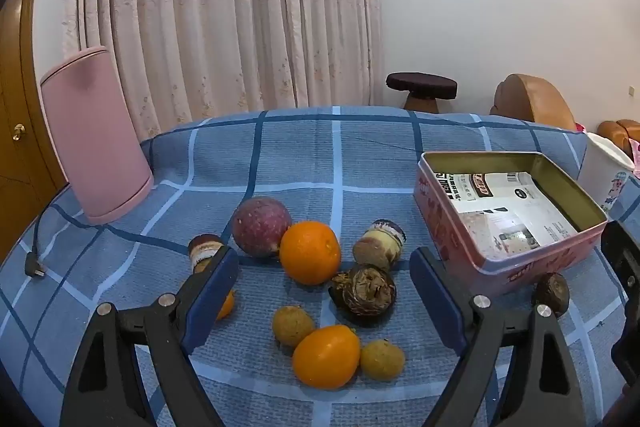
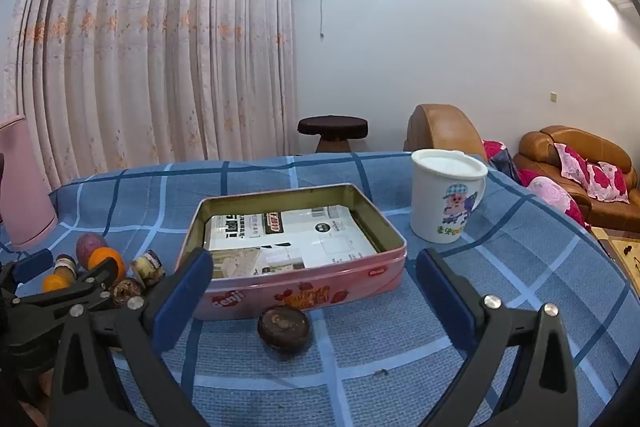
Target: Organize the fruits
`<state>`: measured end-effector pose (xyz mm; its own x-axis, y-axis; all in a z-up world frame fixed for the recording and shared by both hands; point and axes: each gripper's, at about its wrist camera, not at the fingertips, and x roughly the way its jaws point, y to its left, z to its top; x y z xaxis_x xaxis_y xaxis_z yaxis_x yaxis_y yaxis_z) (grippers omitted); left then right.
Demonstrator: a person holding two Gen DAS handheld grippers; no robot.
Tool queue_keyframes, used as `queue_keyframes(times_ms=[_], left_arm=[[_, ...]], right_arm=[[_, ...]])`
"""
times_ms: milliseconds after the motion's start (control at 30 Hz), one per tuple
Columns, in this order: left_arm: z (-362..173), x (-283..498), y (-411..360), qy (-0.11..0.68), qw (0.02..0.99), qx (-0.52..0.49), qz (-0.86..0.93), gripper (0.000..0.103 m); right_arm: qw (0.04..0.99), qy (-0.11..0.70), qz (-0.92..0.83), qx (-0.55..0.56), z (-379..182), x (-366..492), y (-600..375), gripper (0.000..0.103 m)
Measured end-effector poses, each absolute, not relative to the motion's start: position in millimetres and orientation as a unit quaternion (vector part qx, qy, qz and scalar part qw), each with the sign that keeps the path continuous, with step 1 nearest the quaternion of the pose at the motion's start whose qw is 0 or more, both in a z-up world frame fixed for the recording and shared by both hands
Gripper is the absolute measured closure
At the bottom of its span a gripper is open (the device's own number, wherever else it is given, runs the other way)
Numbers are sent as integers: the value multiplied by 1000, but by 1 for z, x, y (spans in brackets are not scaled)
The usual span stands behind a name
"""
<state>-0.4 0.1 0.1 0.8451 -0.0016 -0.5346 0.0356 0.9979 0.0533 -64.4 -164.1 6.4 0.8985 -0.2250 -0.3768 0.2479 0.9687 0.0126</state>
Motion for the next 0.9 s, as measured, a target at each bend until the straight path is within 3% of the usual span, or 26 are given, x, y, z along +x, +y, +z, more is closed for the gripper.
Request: queue_keyframes(times_ms=[900], left_arm=[[-5,-1,-1,291,956,26,-14,15]], right_arm=[[972,196,-123,30,6,-63,-166,0]])
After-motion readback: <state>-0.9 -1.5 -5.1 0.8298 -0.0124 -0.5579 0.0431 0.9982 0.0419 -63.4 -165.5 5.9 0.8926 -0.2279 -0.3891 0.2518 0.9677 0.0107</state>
